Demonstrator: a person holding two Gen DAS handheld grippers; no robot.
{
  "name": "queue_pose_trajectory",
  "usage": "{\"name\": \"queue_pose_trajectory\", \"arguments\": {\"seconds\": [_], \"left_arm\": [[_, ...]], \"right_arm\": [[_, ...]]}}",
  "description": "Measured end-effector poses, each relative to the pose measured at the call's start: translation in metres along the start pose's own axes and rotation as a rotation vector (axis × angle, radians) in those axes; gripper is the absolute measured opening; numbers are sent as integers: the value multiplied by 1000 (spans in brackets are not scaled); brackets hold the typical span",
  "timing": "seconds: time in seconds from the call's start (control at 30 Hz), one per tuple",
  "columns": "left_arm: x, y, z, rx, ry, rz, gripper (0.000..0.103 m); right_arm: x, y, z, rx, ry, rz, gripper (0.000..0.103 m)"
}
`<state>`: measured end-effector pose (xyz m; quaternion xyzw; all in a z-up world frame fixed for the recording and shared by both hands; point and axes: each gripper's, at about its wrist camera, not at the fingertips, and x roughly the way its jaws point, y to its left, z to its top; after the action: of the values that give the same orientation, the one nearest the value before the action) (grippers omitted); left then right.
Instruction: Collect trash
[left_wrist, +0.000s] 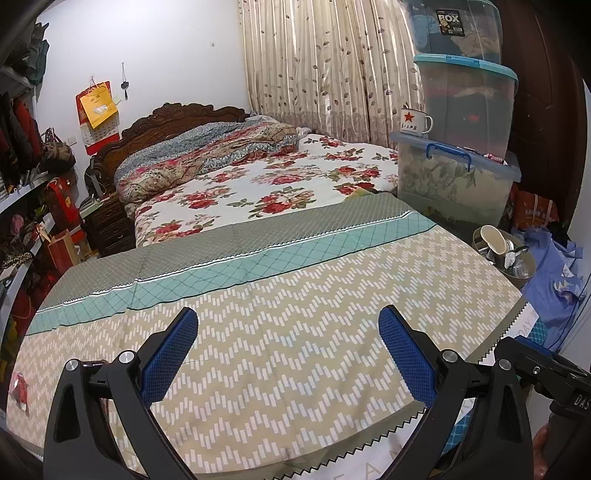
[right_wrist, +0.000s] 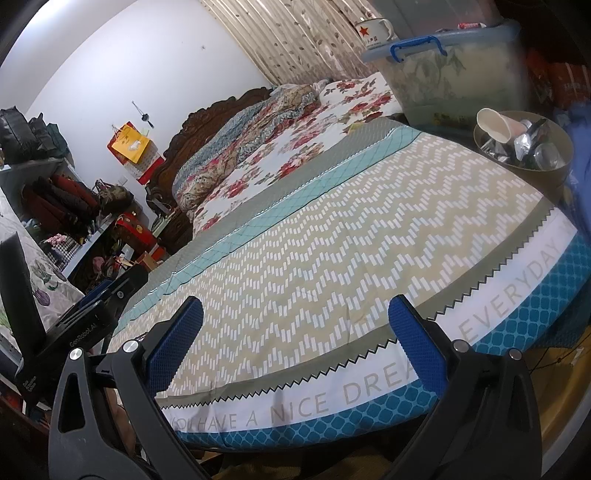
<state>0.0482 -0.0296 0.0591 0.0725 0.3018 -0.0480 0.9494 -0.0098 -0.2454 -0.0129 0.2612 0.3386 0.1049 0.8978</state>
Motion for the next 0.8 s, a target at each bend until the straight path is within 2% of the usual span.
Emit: {"name": "queue_pose_trajectory", "arguments": {"seconds": [0.8], "left_arm": [[3,3,-2,-29,18,-23,94]], "right_arm": [[2,0,-5,1,7,0,99]]}}
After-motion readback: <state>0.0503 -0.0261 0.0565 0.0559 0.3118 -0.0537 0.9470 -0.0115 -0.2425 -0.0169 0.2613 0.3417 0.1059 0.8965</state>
